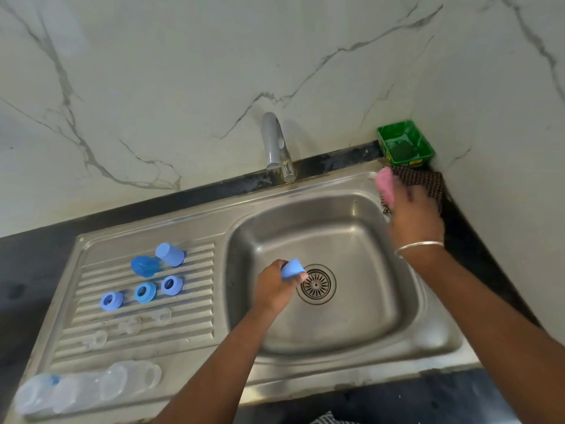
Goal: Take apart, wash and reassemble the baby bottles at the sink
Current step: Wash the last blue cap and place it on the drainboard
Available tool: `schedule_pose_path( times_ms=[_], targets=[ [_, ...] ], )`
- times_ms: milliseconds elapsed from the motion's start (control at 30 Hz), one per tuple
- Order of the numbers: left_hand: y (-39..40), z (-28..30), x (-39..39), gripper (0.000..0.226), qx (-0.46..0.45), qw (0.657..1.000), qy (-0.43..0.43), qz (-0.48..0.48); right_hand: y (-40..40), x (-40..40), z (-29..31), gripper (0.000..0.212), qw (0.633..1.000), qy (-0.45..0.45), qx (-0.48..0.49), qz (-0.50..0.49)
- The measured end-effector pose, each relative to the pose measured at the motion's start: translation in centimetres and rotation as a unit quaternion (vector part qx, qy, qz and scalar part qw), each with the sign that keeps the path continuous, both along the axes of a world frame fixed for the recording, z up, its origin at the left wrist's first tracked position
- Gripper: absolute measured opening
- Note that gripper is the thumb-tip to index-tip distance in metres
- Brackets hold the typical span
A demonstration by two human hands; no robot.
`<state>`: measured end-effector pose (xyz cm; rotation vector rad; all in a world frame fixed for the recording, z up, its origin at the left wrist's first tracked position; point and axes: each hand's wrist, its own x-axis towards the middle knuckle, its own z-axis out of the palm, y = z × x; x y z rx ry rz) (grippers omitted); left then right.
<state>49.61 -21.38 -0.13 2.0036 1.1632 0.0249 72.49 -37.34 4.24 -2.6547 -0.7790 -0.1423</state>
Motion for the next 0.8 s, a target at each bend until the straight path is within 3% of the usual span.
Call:
schedule_pose_path(
  times_ms=[100, 167, 233, 333, 533, 667, 800],
  targets=[
    [0.4, 0.1, -1.4, 0.038, -0.044, 0.997, -0.055, 0.011, 1.9, -4.9, 1.1, 0.053, 0.99, 0.019, 0.03, 0.135],
    [0.6, 0.3, -2.5, 0.043, -0.082, 0.991, -0.1, 0.033, 3.3, -7.5, 1.1, 0.043, 0.976, 0.083, 0.023, 0.199],
    [1.0, 0.5, -3.8, 0.048, -0.09, 0.987, -0.13, 0.033, 4.5, -9.6, 0.7, 0.042, 0.957, 0.153, 0.034, 0.242],
    [1.7, 0.5, -5.4, 0.049, -0.076, 0.982, -0.169, 0.025, 5.4, -11.7, 0.4, 0.043, 0.939, 0.179, 0.005, 0.292],
    [2.7, 0.1, -8.1, 0.052, -0.062, 0.975, -0.214, 0.004, 6.8, -14.3, 2.8, 0.041, 0.925, 0.155, -0.097, 0.333],
    [2.8, 0.9, -9.3, 0.058, -0.063, 0.97, -0.234, 0.004, 8.1, -16.0, 5.3, 0.034, 0.896, 0.171, -0.186, 0.364],
    [3.1, 1.6, -10.1, 0.05, -0.035, 0.968, -0.25, -0.012, 9.5, -17.6, 6.9, 0.055, 0.892, 0.219, -0.21, 0.334]
  ],
)
